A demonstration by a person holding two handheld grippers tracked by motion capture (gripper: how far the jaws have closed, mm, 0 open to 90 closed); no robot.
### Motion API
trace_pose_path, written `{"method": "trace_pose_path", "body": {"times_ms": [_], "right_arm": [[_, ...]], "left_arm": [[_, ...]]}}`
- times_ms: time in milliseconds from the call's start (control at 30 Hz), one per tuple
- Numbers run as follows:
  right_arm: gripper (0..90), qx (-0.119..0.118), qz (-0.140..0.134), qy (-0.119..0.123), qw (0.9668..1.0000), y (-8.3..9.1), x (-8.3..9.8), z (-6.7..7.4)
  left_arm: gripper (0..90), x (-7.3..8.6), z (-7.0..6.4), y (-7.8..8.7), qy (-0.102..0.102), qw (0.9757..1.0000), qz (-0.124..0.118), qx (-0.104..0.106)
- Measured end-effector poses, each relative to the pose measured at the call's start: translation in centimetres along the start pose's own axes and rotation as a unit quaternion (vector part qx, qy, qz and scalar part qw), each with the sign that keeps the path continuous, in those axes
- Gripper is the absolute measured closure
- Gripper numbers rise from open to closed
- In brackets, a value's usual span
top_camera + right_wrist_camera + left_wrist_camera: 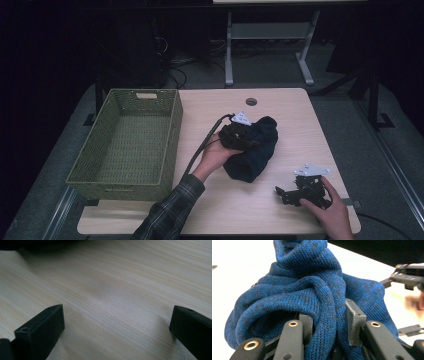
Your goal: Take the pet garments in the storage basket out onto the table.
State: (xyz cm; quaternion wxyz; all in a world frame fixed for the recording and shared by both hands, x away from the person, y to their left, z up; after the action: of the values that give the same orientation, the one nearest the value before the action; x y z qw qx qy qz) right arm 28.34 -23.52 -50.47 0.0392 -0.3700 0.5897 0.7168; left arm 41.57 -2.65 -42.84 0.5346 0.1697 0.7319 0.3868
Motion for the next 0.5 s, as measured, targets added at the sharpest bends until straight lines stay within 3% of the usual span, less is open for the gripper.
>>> {"method": "trace_pose_path", "body": {"times_ms": [133, 300, 500], "right_arm": [[0.0, 0.001, -0.002, 0.001, 1.0000, 0.0, 0.0, 0.0], [0.0, 0.000, 0.002, -0.001, 1.0000, 0.0, 0.0, 0.0], [0.0, 0.001, 0.001, 0.000, 1.0000, 0.0, 0.0, 0.0]], "left_arm": [[64.2, 0.0, 0.1, -1.9, -0.007, 0.9997, 0.020, -0.007], [63.3, 0.3, -0.1, -3.8, 0.004, 0.9994, 0.031, -0.011], [56.4, 0.3, -0.1, -4.2, 0.004, 0.9991, 0.039, -0.016]]}}
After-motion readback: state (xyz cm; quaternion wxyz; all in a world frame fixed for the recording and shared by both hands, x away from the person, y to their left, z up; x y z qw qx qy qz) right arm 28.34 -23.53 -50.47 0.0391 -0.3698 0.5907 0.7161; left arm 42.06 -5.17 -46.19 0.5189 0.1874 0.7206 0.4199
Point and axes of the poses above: each handheld gripper's, and its own axes: y roughly backward along the jaws, x roughly out of its underside, z roughly to its left, the point moved 3 cm from there along -y, roughly forward along the jaws, and after that the axes turned 9 degrees about z, right-handed, at the moved point
